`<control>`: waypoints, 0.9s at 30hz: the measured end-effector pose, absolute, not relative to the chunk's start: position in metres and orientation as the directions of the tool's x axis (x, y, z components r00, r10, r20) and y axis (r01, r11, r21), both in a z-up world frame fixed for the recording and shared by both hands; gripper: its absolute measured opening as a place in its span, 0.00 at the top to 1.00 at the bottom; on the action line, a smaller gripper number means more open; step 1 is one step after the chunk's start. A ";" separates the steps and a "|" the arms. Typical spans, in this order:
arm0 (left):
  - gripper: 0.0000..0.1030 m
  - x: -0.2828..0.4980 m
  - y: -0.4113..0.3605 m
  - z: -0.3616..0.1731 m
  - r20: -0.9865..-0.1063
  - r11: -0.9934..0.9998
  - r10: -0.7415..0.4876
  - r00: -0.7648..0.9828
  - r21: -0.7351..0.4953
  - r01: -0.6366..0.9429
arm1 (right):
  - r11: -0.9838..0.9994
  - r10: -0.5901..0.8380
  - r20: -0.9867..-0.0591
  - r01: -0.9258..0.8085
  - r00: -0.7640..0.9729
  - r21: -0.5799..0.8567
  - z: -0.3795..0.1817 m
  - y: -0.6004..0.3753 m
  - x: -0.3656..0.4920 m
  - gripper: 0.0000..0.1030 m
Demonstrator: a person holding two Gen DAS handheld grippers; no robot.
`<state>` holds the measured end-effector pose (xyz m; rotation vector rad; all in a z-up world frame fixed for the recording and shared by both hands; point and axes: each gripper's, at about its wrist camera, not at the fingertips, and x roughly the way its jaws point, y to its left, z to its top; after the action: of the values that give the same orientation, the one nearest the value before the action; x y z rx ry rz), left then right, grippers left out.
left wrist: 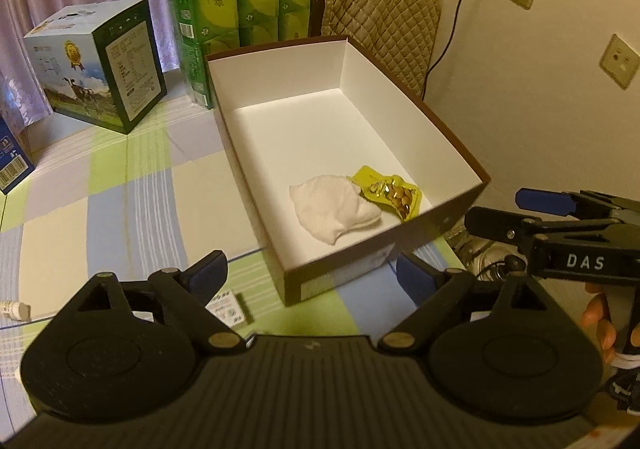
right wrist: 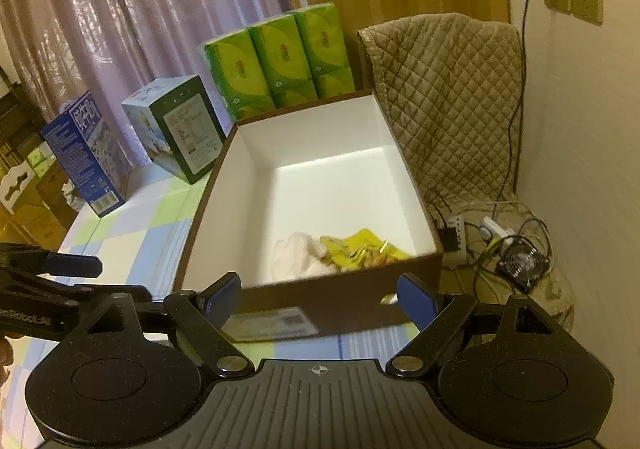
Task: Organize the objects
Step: 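Withdraw both tools from the box back toward the table items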
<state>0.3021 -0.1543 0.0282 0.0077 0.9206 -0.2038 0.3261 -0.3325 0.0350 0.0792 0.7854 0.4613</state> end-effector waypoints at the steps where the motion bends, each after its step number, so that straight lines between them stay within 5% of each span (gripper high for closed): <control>1: 0.13 0.297 -0.150 0.029 -0.793 0.980 -0.174 0.584 -0.082 0.181 | 0.900 0.425 -0.664 -0.365 0.614 0.239 0.036 -0.330 0.320 0.20; 27: 0.13 0.199 -0.001 0.023 -0.793 0.985 -0.172 0.584 -0.145 0.093 | 0.911 0.394 -0.746 -0.337 0.537 0.239 0.008 -0.233 0.218 0.20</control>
<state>0.1987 -0.0005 0.0234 -0.0907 0.9344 -0.1550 0.2183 -0.2327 0.0080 0.0689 0.9052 0.4353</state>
